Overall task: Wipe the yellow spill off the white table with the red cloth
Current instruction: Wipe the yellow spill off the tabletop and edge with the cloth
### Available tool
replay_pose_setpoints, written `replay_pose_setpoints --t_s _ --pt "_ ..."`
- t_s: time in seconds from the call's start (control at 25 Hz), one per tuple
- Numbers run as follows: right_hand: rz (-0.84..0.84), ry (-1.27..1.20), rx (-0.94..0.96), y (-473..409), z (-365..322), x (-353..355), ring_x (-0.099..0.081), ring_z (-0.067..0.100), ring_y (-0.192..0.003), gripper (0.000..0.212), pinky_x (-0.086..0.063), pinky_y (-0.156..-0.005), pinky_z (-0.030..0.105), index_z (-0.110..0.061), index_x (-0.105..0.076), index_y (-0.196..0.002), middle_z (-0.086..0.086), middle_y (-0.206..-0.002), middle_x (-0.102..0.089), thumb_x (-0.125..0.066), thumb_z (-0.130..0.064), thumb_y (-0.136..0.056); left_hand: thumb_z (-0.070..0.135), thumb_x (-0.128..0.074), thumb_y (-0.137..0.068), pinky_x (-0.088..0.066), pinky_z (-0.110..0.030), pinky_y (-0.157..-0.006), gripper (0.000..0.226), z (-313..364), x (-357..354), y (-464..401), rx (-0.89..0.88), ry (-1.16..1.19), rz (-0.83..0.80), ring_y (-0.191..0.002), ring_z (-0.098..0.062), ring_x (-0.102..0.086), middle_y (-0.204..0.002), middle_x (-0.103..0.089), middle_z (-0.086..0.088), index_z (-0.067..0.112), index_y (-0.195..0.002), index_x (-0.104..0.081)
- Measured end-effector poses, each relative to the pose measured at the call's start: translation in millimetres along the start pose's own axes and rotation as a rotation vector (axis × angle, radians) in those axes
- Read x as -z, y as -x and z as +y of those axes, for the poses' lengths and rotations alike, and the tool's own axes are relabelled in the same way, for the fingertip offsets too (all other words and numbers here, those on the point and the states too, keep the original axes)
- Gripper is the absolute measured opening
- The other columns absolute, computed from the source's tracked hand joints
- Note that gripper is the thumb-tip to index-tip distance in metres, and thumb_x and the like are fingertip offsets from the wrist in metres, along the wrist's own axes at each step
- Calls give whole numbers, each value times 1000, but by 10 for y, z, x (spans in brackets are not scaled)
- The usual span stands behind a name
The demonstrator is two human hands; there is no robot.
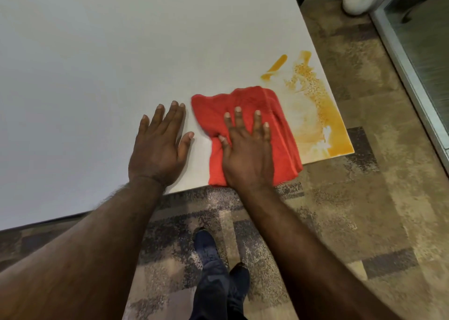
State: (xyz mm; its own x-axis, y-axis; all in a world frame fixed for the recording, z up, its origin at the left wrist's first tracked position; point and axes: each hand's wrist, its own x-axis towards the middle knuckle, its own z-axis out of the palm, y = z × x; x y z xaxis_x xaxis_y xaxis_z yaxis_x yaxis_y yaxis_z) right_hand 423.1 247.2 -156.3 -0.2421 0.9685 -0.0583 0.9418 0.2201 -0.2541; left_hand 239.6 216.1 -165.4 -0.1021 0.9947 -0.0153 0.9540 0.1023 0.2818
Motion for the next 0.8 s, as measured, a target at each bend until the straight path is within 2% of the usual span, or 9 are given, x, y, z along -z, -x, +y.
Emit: replay_pose_setpoints --t_s 0.2,0.32,0.48,0.64,0.8 --pt "-28 52 85 -440 32 42 -6 32 -149 53 -2 -120 49 -28 -22 -152 -3 -162 -18 -25 -43 -101 45 -25 -101 -7 -41 -123 62 -7 0 -2 2 13 3 -153 -22 -14 -164 -19 -1 20 -157 -17" --pt "34 57 -16 -650 445 138 -10 32 -149 52 -5 -120 50 -29 -27 -151 -4 -161 -22 -28 -43 -100 45 -25 -101 -6 -40 -123 62 -15 3 4 8 20 -2 -153 -21 -12 -165 -18 1 20 -157 -18" --pt "75 16 -103 -477 832 215 -9 29 -149 52 -5 -120 49 -28 -30 -150 -6 -160 -24 -30 -43 -100 46 -25 -101 -5 -39 -123 62 -8 8 2 9 24 -19 -153 -20 -11 -165 -17 2 20 -157 -19" --pt "43 -11 -76 -202 523 161 -7 31 -149 54 -2 -121 48 -25 -29 -150 -3 -160 -21 -32 -43 -100 44 -26 -101 -7 -42 -123 62 6 27 -6 5 26 -15 -153 -23 -13 -164 -20 -1 18 -157 -22" --pt "16 6 31 -232 8 18 -3 32 -150 55 2 -120 49 -25 -25 -151 -2 -161 -17 -23 -45 -100 45 -24 -100 -8 -43 -123 63 14 37 -6 7 10 -21 -153 -23 -13 -164 -20 -1 18 -157 -21"
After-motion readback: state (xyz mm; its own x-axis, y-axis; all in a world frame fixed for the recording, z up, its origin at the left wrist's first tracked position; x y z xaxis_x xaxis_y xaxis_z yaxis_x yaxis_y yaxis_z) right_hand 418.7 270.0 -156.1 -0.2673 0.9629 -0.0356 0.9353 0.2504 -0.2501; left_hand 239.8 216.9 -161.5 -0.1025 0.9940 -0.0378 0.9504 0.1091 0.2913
